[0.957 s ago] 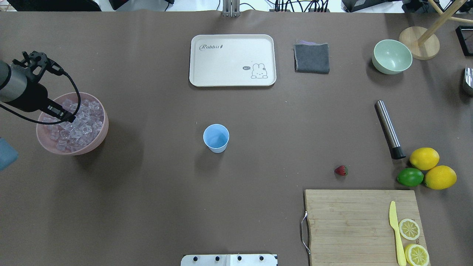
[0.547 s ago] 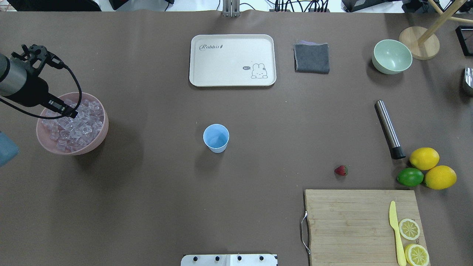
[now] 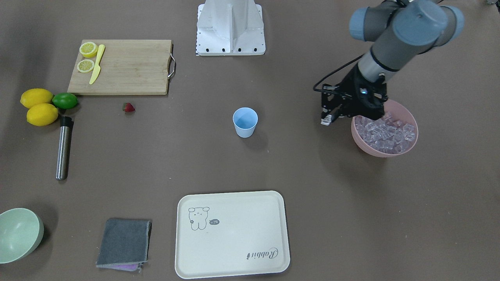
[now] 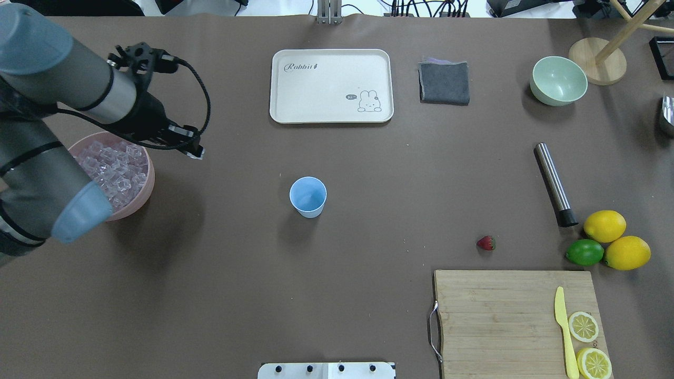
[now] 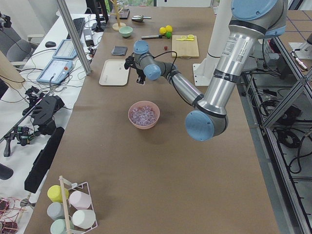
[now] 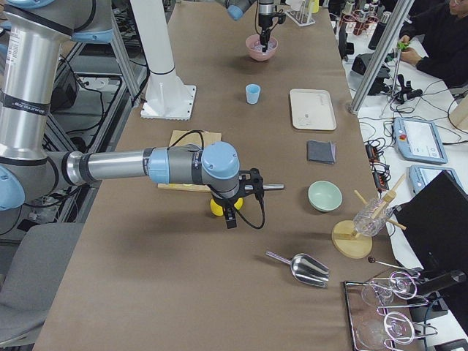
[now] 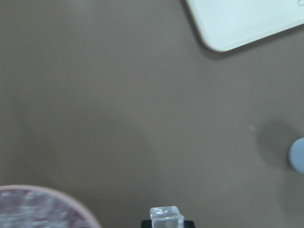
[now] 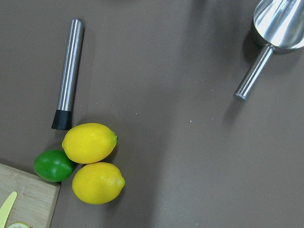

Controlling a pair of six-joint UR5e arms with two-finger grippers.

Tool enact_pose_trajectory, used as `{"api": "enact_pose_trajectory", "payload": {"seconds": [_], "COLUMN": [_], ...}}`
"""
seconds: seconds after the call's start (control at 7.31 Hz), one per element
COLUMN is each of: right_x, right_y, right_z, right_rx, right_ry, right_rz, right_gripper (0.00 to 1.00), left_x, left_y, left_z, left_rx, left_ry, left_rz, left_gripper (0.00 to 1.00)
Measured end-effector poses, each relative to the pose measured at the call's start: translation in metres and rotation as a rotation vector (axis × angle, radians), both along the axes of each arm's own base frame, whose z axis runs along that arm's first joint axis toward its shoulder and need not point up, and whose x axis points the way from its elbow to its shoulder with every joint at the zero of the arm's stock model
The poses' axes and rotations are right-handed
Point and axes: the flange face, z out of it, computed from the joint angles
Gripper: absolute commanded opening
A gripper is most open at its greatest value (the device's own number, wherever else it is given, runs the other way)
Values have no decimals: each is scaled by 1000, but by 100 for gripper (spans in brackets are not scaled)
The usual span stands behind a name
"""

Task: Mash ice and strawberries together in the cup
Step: 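Carry the ice cube to the light-blue cup and release it, then move the empty left gripper back over the ice bowl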

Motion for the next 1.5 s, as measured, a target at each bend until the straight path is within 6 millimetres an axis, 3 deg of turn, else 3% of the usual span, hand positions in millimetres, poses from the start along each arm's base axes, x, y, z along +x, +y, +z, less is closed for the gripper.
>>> {"api": "enact_pose_trajectory", "payload": {"seconds": [0.27, 0.55, 0.68, 0.82, 0.96, 1.23, 1.5], "right_x": [0, 0, 0, 0, 0, 0, 0], "right_y": [0, 1, 1, 0, 0, 0, 0], "right_z": [0, 0, 0, 0, 0, 0, -1], "right_rx": [0, 0, 0, 0, 1, 1, 2], "right_ry": [0, 0, 0, 0, 0, 0, 0], "right_rz": [0, 0, 0, 0, 0, 0, 0], "right_gripper": [100, 100, 100, 100, 100, 100, 100], "left_x": [76, 119, 129, 135, 141, 146, 133], "left_y": [28, 41, 44, 45, 47, 50, 40], "left_z": [-53, -79, -83, -84, -84, -86, -80], "left_rx": [-42, -64, -67, -64, -56, -46, -47], "left_ry": [3, 10, 10, 12, 15, 25, 17], "left_rz": [-48, -71, -71, -72, -76, -82, -101], "left_gripper": [0, 0, 35, 83, 96, 96, 96]}}
